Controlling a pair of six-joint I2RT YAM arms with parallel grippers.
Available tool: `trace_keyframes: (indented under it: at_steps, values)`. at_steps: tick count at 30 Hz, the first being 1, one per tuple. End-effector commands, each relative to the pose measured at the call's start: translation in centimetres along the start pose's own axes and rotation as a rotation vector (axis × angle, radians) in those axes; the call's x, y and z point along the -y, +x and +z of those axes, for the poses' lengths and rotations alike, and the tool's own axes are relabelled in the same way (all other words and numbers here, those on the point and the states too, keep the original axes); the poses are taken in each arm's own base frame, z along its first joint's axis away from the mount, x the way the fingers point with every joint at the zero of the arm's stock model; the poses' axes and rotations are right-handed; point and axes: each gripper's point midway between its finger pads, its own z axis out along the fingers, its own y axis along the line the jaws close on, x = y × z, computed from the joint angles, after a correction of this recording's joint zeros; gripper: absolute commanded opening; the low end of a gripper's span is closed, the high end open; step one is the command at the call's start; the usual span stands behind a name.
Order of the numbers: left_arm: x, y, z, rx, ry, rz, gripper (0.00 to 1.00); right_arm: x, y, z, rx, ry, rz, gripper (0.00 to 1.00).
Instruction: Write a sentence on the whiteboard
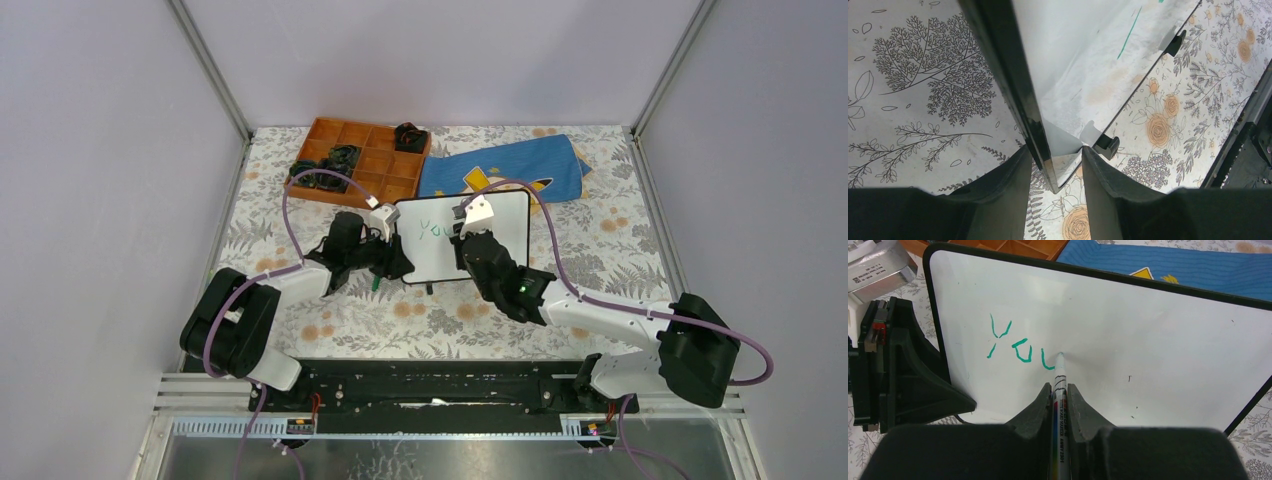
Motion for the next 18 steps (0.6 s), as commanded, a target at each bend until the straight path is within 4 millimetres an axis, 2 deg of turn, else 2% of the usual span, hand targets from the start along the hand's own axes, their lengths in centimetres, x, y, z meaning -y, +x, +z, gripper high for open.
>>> trace_keyframes:
  at_steps: [1,6,11,15,18]
  values:
    - [0.1,-1.5,0.3,0.027,-0.006,0.051,0.48,0.1,-2.9,0.3,0.063,0.019,0.036,0.00]
    - [0.1,-1.4,0.3,0.026,-0.007,0.051,0.48,0.2,-3.0,-0.3,0.070,0.002,0.047,0.00]
    - [0.1,-1.6,0.2,0.030,-0.009,0.055,0.48,0.1,-4.1,-2.0,0.107,-0.068,0.089,0.00]
    - [0.0,-1.5,0.2,0.027,-0.011,0.053,0.48,1.3,-4.5,-2.9,0.112,-0.037,0.085,0.00]
    - [0.1,-1.6,0.2,0.032,-0.012,0.056,0.48,2.2,-4.0,-2.8,0.092,0.003,0.066,0.00]
